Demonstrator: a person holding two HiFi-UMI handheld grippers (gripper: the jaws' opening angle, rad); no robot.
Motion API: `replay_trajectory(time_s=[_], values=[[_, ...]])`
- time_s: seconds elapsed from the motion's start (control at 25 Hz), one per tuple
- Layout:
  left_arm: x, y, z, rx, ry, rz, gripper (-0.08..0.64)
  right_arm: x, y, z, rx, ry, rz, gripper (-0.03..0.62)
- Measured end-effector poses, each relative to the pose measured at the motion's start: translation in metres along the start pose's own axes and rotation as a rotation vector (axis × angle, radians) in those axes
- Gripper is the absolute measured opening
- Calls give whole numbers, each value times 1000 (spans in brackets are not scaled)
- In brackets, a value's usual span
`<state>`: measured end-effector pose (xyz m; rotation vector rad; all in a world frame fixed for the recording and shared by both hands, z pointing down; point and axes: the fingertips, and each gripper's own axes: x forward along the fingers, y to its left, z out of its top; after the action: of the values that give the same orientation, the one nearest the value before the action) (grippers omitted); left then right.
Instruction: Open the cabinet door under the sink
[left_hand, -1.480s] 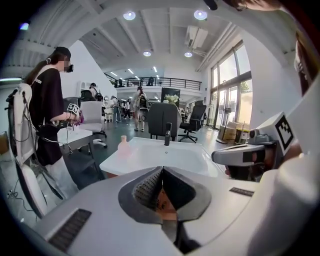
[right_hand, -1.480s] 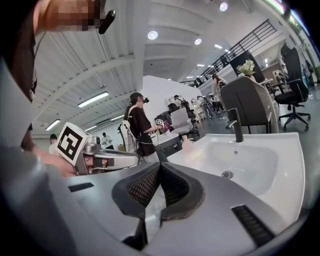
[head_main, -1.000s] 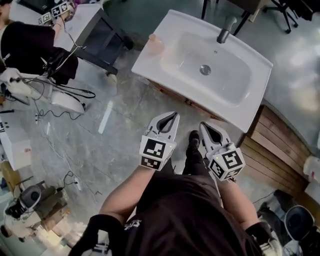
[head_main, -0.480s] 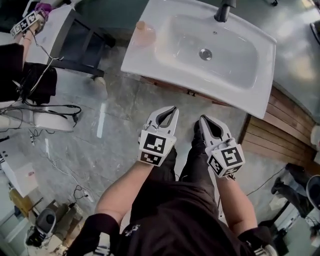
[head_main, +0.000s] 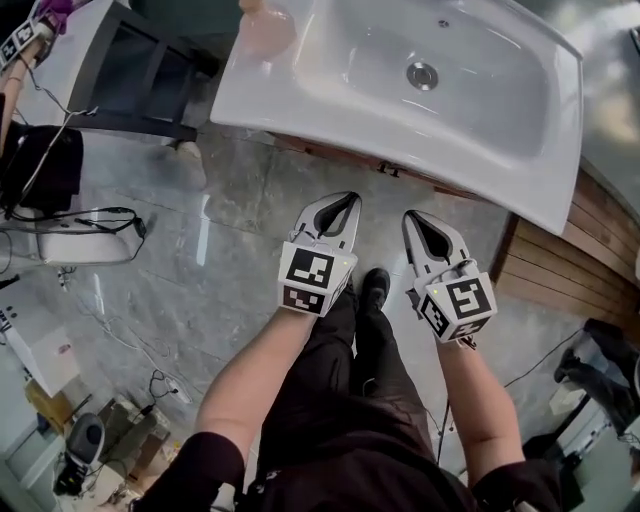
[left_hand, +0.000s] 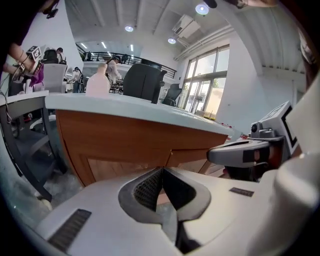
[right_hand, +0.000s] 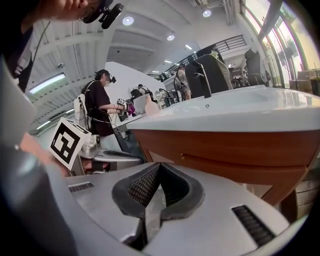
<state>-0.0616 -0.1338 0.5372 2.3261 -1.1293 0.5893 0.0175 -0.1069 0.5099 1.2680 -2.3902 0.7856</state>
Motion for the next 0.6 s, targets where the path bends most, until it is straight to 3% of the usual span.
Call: replay_trajectory(time_s=[0.4, 0.6], values=[[45, -9, -42, 70, -26, 3, 20, 10, -37, -70, 27, -28, -60, 15], [55, 1, -65, 8, -42, 14, 20, 25, -35, -94, 21, -21, -53, 32]])
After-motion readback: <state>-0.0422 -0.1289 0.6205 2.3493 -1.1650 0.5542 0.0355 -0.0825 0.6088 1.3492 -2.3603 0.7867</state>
